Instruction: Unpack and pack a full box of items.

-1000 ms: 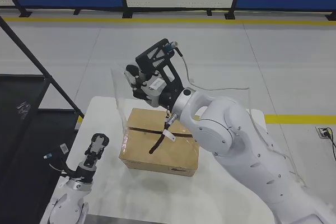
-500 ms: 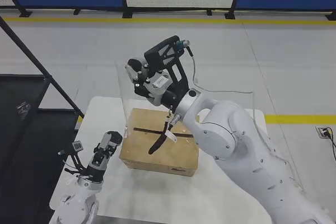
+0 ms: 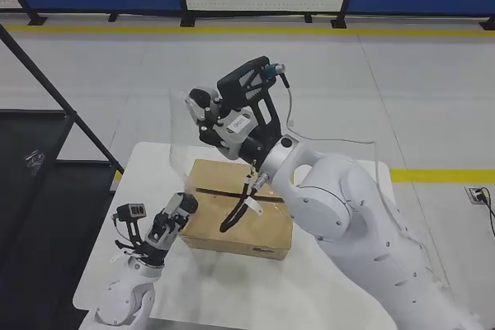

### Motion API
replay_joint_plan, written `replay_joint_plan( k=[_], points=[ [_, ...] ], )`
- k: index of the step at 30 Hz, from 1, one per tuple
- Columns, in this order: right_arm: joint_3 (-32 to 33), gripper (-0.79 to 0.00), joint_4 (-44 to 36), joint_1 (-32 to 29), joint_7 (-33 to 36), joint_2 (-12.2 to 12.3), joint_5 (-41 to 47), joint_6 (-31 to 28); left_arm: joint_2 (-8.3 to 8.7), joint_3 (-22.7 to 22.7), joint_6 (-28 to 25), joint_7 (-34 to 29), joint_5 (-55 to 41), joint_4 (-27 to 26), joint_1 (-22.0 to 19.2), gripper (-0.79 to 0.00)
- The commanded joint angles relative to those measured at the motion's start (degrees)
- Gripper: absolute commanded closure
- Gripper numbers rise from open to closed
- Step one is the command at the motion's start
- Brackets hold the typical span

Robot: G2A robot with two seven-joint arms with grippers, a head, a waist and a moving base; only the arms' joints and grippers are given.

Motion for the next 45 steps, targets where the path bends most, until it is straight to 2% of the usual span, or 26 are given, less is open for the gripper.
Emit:
replay_joint_plan(
  k=[1, 5, 10, 12, 15, 17, 22, 23, 32, 37, 45],
  points=[
    [0.1, 0.000, -0.1, -0.2, 0.1, -0.1, -0.1, -0.1, -0.06, 0.1, -0.1, -0.6, -1.3, 0.6, -0.4, -0.372],
    [0.5, 0.000, -0.2, -0.6, 0.3, -0.2, -0.2, -0.3, -0.20, 0.7, -0.8, -2.4, -3.4, 1.1, -1.0, -0.289],
    [1.3, 0.000, -0.3, -1.0, 0.7, -0.4, -0.3, -0.3, -0.29, 1.1, -1.5, -4.5, -4.1, 1.7, -1.5, -0.092],
    [1.5, 0.000, -0.4, -1.2, 0.9, -0.5, -0.3, -0.4, -0.32, 1.2, -1.9, -5.2, -4.6, 1.8, -1.5, -0.077],
    [1.8, 0.000, -0.5, -1.4, 1.1, -0.6, -0.4, -0.4, -0.32, 1.2, -2.6, -6.3, -5.1, 2.0, -1.4, -0.080],
    [2.0, 0.000, -0.5, -1.5, 1.2, -0.7, -0.4, -0.3, -0.32, 1.0, -2.9, -6.7, -5.2, 2.2, -1.3, -0.111],
    [2.3, 0.000, -0.2, -1.6, 1.3, -0.9, -0.3, -0.5, -0.32, 0.7, -3.6, -7.5, -5.7, 2.2, -1.1, -0.308],
    [2.3, 0.000, -0.2, -1.6, 1.3, -0.9, -0.4, -0.5, -0.32, 0.6, -3.7, -7.6, -5.9, 2.3, -1.1, -0.326],
    [2.8, 0.000, 0.0, -1.7, 1.8, -1.4, -0.5, -0.2, -0.45, 0.4, -4.3, -8.0, -6.8, 2.8, -1.2, -0.277],
    [3.3, 0.000, -0.3, -2.2, 1.2, -1.6, -0.7, 0.1, -0.57, -0.4, -4.0, -4.1, -4.0, 4.2, -1.4, -0.289],
    [3.5, 0.000, -0.3, -2.3, 1.2, -1.9, -1.0, -0.2, -0.81, -0.3, -4.5, -3.2, -4.6, 4.2, -1.2, -0.265]
  ],
)
